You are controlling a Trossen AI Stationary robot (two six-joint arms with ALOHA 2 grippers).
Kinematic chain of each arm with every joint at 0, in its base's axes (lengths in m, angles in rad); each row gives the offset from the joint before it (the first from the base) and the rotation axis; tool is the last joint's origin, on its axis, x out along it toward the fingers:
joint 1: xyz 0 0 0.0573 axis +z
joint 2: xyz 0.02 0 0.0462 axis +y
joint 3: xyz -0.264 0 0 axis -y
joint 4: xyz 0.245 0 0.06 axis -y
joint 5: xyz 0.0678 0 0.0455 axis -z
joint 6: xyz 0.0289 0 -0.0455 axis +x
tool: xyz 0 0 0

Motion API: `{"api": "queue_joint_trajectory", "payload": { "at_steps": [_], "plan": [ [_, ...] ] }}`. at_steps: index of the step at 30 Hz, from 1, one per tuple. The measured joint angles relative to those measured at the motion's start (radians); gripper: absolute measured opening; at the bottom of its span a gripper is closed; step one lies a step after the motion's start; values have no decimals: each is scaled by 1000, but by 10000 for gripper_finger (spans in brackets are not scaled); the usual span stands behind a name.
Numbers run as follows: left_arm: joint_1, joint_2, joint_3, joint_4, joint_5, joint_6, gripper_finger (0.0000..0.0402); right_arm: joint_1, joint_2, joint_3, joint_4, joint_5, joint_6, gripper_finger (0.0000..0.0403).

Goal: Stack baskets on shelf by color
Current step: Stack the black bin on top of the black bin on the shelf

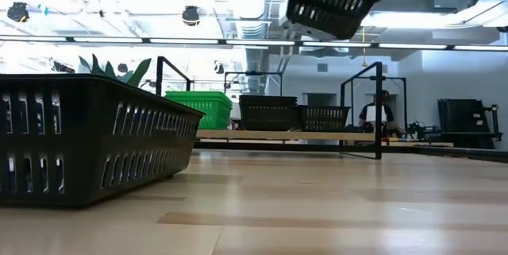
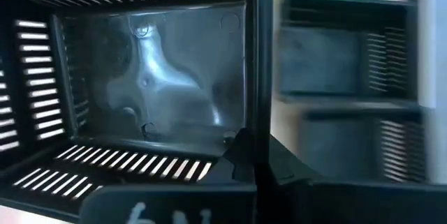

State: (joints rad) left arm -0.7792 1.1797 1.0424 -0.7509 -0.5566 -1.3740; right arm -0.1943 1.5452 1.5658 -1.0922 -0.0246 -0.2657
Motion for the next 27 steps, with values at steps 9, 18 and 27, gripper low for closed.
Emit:
{"api": "queue_joint_trajectory", "payload": {
  "at_steps": [9,18,27],
  "plan": [
    [30,-8,0,-32,-7,23,226,-341,9,0,9,0,-322,5],
    [205,-90,0,-74,-34,114,226,-516,160,77,22,-5,-505,8],
    [358,-145,0,-72,-32,129,226,-577,299,173,20,-122,-635,8]
  ]
}}
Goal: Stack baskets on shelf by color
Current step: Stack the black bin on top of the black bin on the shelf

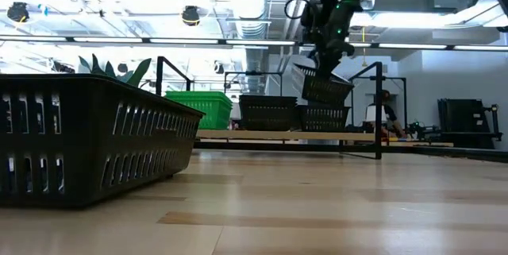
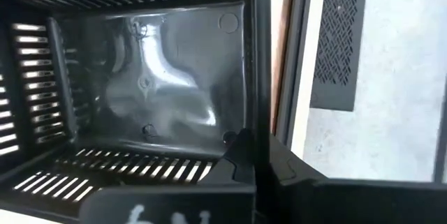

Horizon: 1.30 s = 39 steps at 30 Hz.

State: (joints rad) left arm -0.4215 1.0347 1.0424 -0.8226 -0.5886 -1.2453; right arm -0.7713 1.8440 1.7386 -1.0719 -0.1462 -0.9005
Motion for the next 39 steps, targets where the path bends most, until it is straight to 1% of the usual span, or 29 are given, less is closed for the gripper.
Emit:
{"api": "queue_joint_trajectory", "payload": {
  "at_steps": [9,15,23,39],
  "plan": [
    [73,-1,0,5,1,-15,226,-30,71,3,-54,-65,-24,11],
    [92,-1,0,6,2,-19,226,-20,76,3,-61,-92,-16,12],
    [98,-1,0,6,2,-13,226,7,76,3,-47,-92,-1,12],
    [98,-1,0,6,2,-31,226,-17,75,-7,-43,-90,27,13]
  ]
}}
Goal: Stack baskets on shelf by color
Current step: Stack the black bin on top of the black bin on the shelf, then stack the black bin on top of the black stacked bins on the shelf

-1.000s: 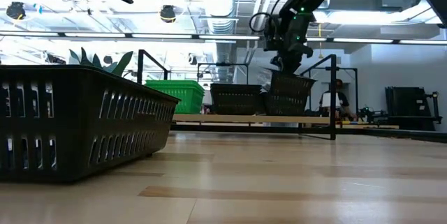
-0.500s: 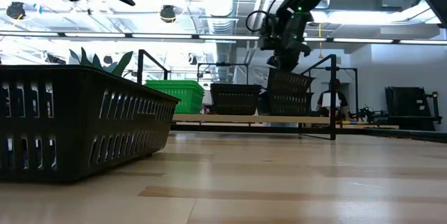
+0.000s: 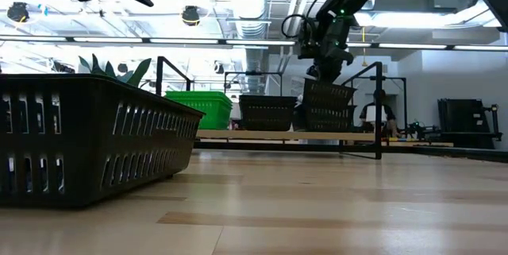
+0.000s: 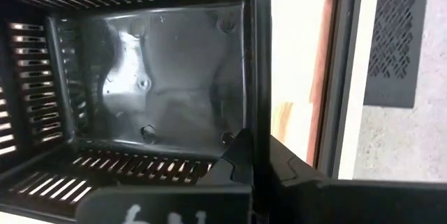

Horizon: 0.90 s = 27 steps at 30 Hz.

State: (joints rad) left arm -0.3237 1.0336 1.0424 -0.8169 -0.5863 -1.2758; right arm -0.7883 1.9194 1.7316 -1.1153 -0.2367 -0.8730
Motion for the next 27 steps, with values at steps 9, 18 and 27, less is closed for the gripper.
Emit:
{"api": "queue_joint_trajectory", "payload": {
  "at_steps": [9,18,27],
  "plan": [
    [0,0,0,0,0,-3,226,-8,0,-3,10,6,-15,37],
    [0,0,0,0,0,-4,226,-8,0,-3,34,6,-18,63],
    [0,0,0,0,0,-4,226,-10,0,-3,32,6,-26,84]
  ]
}}
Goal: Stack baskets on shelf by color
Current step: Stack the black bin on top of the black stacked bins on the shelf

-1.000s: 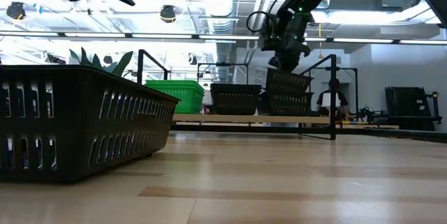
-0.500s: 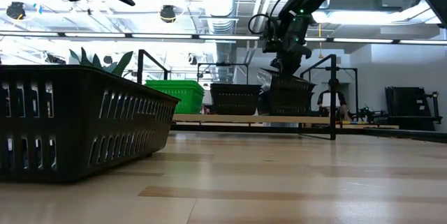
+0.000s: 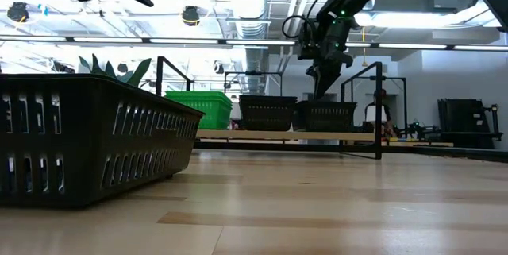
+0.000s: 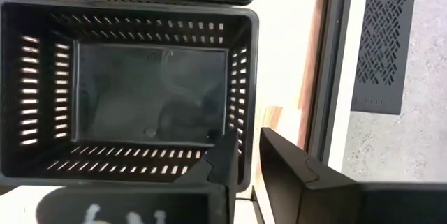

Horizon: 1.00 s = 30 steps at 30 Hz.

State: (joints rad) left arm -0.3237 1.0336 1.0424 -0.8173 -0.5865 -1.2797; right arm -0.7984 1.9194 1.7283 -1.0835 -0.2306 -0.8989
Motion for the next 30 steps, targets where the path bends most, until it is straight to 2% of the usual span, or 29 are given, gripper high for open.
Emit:
{"api": "queue_joint_trajectory", "payload": {
  "at_steps": [4,8,11,16,22,30],
  "plan": [
    [0,0,0,0,0,0,226,-2,0,1,30,0,29,98],
    [0,0,0,0,29,15,226,-2,-1,65,-25,-5,110,112],
    [0,0,0,-1,127,42,226,8,-3,140,-112,-27,179,123],
    [-6,8,1,-37,321,64,226,51,-4,255,-229,-122,334,135],
    [-61,71,1,-148,428,12,226,173,-24,303,-311,-199,469,136],
    [-169,190,1,-155,496,-3,226,395,-105,303,-334,-220,633,133]
  ]
}}
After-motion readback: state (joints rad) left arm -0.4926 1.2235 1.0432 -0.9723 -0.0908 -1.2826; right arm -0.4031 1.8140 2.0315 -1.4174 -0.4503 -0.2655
